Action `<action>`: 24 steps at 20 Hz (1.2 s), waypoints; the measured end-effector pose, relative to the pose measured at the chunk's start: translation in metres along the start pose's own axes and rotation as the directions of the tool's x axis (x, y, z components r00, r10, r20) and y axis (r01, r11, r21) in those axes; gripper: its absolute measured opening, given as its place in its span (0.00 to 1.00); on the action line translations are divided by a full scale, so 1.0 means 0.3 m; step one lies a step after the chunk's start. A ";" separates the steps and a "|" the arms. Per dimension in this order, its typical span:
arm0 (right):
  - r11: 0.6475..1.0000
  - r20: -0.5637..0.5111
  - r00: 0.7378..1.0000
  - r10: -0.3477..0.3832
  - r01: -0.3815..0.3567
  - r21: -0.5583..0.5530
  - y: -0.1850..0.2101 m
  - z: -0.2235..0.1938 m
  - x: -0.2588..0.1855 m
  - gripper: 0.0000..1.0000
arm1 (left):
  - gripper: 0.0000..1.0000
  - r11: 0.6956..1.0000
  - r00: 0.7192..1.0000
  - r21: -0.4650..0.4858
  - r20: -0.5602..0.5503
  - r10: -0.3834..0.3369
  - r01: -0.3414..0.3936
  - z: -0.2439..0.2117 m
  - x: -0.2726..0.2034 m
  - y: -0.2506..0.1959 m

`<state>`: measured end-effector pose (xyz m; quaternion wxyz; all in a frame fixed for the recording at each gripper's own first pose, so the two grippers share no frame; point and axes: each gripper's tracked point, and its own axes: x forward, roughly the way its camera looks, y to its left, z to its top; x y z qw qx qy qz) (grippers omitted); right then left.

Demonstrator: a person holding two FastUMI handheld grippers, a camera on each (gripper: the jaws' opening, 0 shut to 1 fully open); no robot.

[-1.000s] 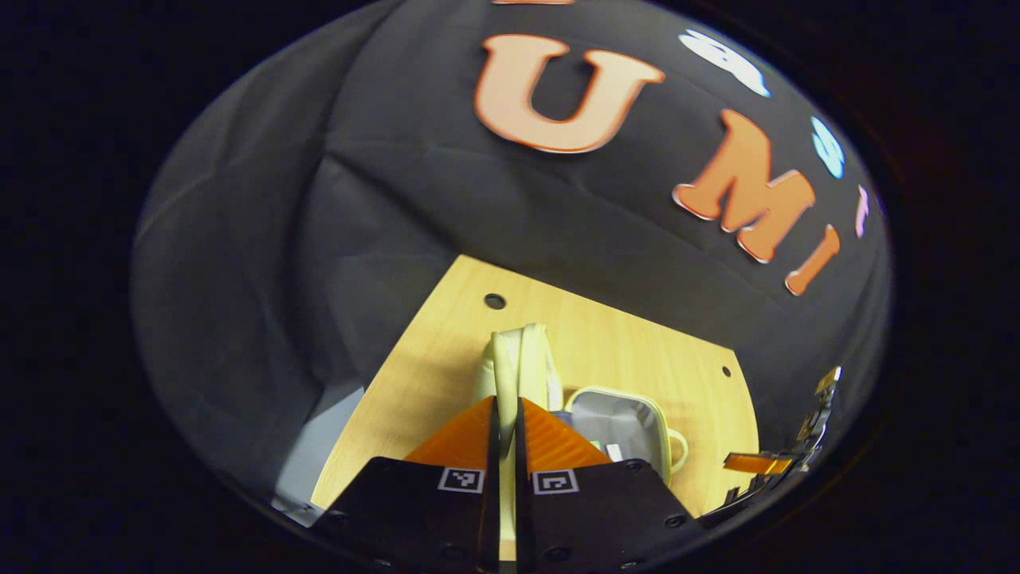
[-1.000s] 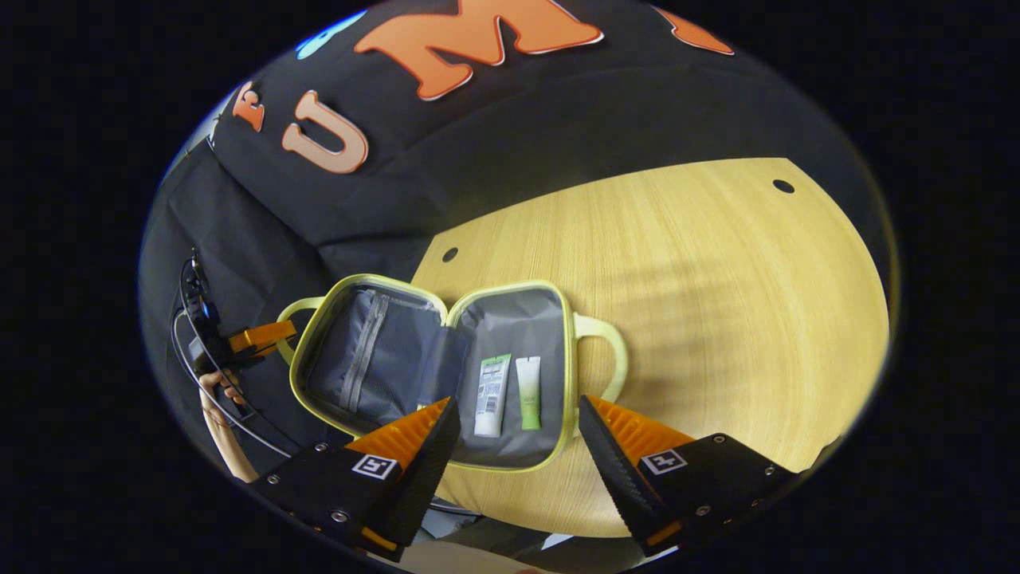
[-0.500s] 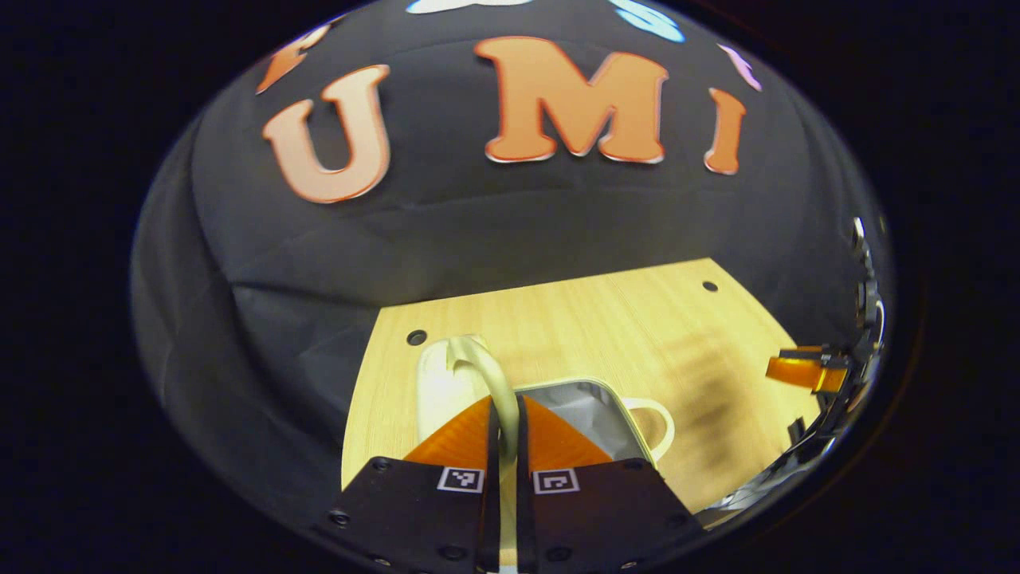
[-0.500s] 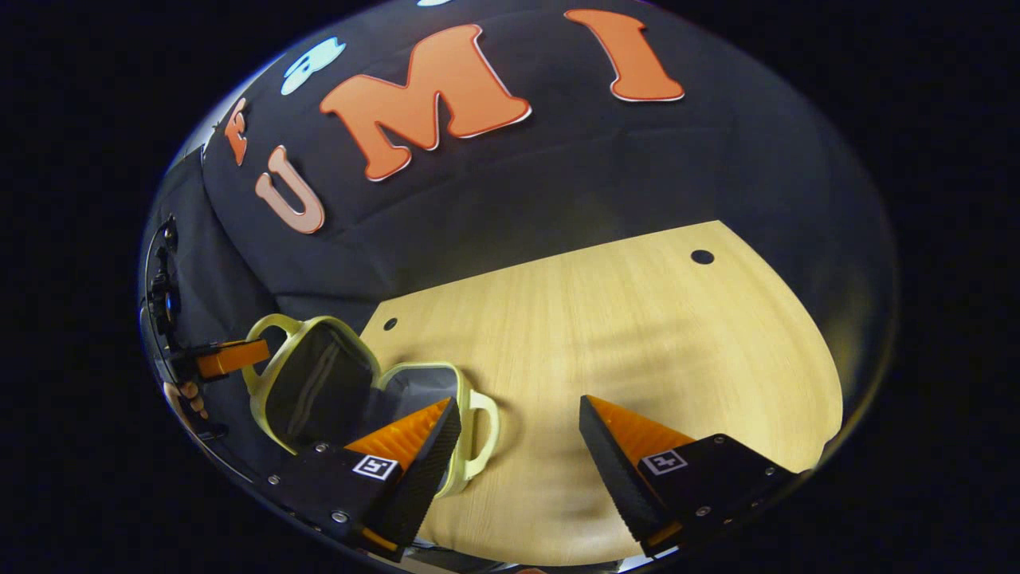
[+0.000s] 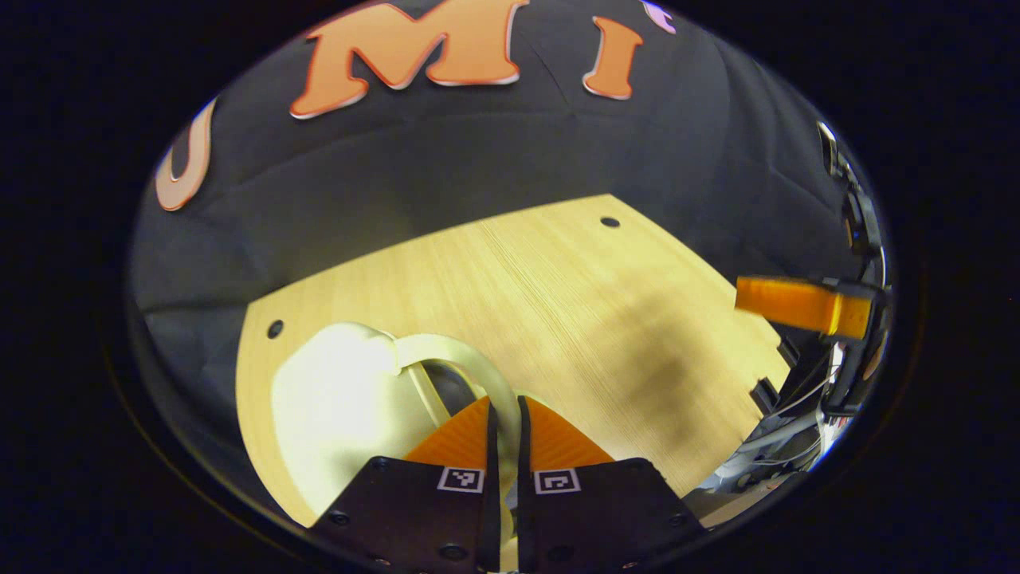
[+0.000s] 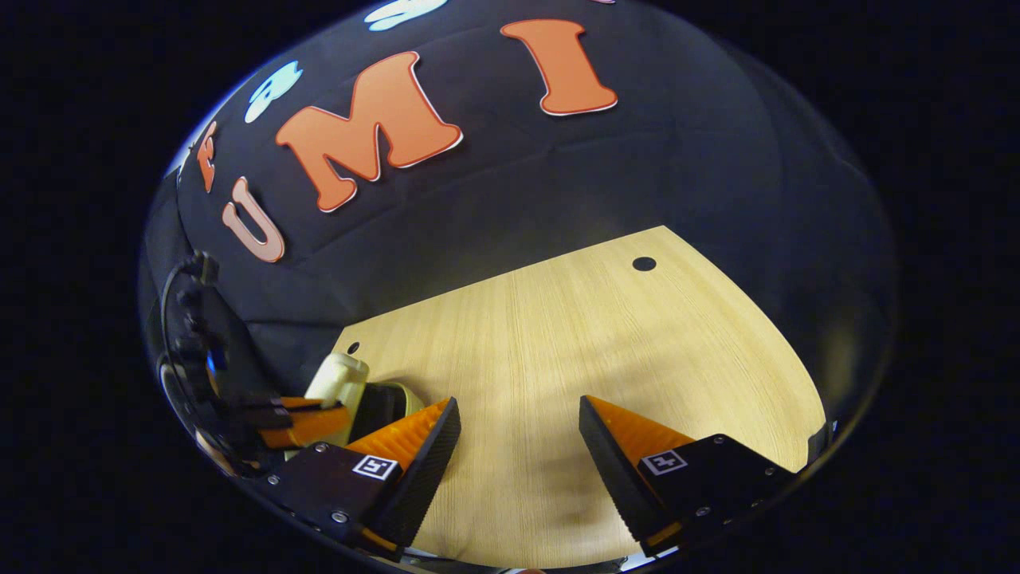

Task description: First open the suitcase, pack the skin care products into it, and then close the suitcase.

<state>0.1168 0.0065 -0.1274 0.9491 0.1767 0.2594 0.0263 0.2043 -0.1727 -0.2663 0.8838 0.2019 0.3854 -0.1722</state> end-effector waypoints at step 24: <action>0.978 0.085 0.996 -0.016 0.033 -0.206 0.068 0.050 -0.089 0.96 | 1.00 0.973 0.952 -0.185 0.249 0.180 -0.136 0.087 -0.092 0.005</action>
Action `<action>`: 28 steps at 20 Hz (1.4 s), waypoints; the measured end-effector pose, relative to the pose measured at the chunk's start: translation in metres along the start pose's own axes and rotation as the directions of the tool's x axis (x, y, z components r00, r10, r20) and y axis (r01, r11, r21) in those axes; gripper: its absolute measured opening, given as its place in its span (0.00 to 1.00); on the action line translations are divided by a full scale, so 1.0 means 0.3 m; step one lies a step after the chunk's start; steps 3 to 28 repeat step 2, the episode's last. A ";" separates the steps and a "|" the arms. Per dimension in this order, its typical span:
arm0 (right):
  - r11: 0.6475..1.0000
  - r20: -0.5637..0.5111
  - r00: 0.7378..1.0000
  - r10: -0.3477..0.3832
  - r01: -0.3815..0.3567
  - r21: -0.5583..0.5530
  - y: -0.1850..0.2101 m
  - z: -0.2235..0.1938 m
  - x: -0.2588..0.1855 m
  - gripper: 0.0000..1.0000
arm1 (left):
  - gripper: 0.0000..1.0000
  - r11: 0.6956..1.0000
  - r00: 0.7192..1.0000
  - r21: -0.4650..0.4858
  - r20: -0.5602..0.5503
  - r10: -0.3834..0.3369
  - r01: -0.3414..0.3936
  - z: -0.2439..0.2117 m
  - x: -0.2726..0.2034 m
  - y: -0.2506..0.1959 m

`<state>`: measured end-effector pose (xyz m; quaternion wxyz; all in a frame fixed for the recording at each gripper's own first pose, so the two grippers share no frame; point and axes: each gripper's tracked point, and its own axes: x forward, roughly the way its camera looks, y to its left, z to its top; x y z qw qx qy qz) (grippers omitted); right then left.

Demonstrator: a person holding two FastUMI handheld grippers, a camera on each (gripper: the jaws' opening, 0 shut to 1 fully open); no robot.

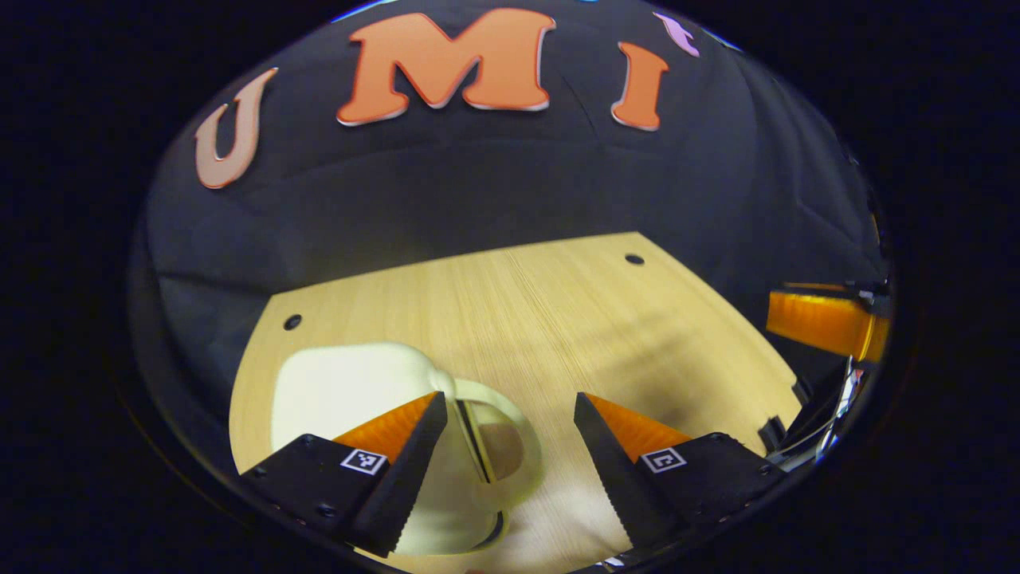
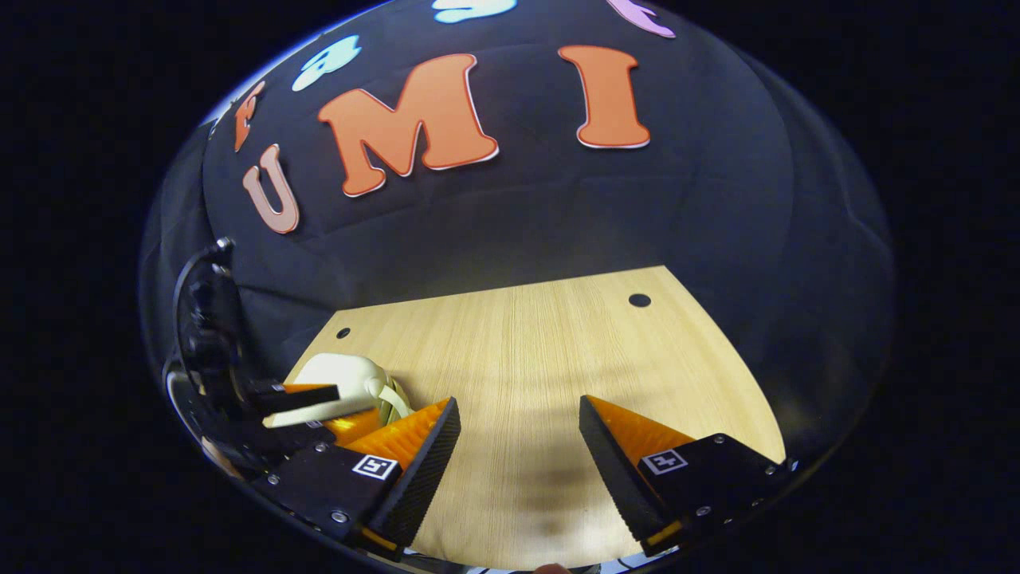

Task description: First open the suitcase, pack the skin care products into it, and then close the suitcase.

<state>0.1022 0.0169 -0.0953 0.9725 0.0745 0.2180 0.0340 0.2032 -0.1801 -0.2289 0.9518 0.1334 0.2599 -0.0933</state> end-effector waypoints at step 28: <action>0.999 0.057 0.998 0.007 -0.005 -0.034 0.028 0.056 -0.020 0.95 | 1.00 0.997 0.992 -0.067 0.117 0.046 -0.038 0.120 -0.070 0.053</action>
